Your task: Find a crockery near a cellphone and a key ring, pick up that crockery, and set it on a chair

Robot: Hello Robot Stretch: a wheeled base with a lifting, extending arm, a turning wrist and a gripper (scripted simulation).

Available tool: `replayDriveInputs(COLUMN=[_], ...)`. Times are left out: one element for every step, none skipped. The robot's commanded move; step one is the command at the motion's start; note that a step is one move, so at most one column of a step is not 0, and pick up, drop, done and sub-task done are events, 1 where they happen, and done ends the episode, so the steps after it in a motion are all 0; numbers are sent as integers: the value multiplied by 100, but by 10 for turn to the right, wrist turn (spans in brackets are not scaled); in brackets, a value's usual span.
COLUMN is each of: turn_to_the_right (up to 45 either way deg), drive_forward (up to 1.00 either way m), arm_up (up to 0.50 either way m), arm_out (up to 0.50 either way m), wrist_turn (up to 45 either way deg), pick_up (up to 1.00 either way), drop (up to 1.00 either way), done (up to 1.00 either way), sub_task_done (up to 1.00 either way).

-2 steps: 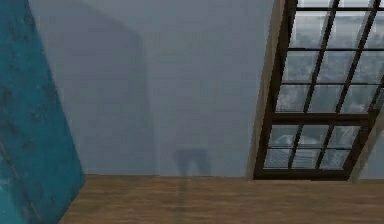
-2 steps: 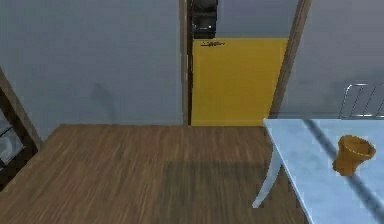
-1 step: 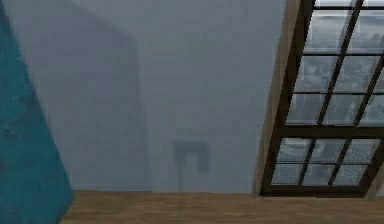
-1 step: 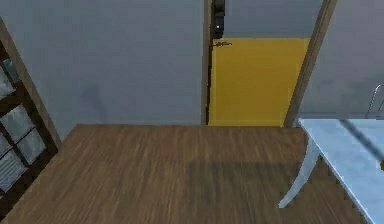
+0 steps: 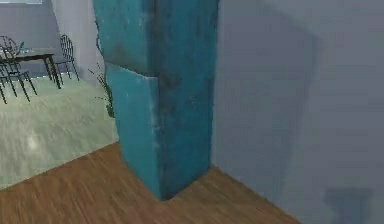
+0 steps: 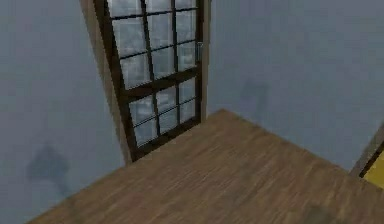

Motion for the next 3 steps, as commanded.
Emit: replayDriveInputs(turn_to_the_right=[-300, 0, -450], drive_forward=[0, 45, 0], arm_up=[0, 0, 0], arm_out=[0, 0, 0], wrist_turn=[0, 0, 0], pick_up=[0, 0, 0], drop=[0, 0, 0], done=[0, 0, 0], sub_task_done=[0, 0, 0])
